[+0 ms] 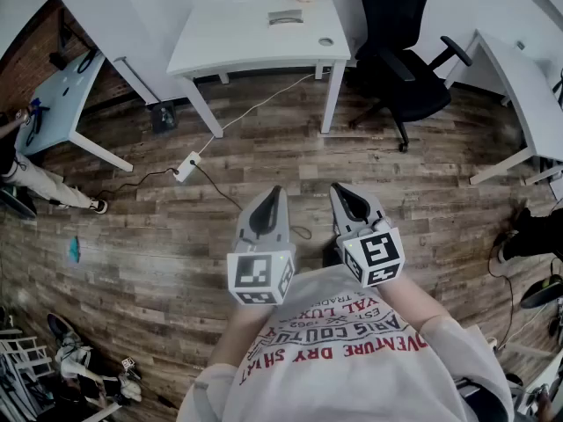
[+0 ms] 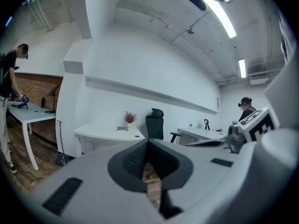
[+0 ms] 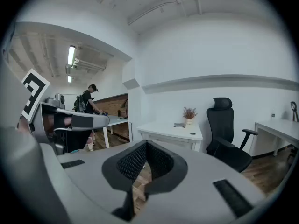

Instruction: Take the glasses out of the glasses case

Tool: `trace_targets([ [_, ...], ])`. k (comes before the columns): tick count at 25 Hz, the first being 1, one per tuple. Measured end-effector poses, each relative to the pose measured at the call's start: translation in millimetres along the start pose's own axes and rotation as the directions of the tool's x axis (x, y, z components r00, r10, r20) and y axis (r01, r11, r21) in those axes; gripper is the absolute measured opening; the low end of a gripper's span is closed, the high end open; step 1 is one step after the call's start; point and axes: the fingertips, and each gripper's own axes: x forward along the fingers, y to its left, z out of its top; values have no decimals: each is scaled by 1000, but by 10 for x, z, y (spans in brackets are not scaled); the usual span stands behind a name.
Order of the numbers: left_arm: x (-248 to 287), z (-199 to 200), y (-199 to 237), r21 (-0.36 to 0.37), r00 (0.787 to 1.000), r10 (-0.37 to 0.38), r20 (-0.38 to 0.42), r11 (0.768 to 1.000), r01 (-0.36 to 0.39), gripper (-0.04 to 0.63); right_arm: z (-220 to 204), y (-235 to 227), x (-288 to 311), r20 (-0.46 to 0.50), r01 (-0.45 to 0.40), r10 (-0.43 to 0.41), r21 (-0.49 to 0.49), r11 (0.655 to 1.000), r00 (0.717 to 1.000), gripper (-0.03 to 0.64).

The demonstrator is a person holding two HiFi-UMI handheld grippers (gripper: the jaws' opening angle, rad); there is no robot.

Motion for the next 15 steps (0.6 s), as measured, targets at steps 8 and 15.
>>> trace_targets([
  [8, 155, -26, -27, 40, 1000, 9, -5, 999, -9, 2, -36, -124, 71, -12, -1, 1, 5, 1000, 1000, 12],
  [15, 335, -79, -3, 31, 999, 25, -23, 999, -24, 2, -106, -349, 173, -26, 25, -24, 62, 998, 999, 12],
])
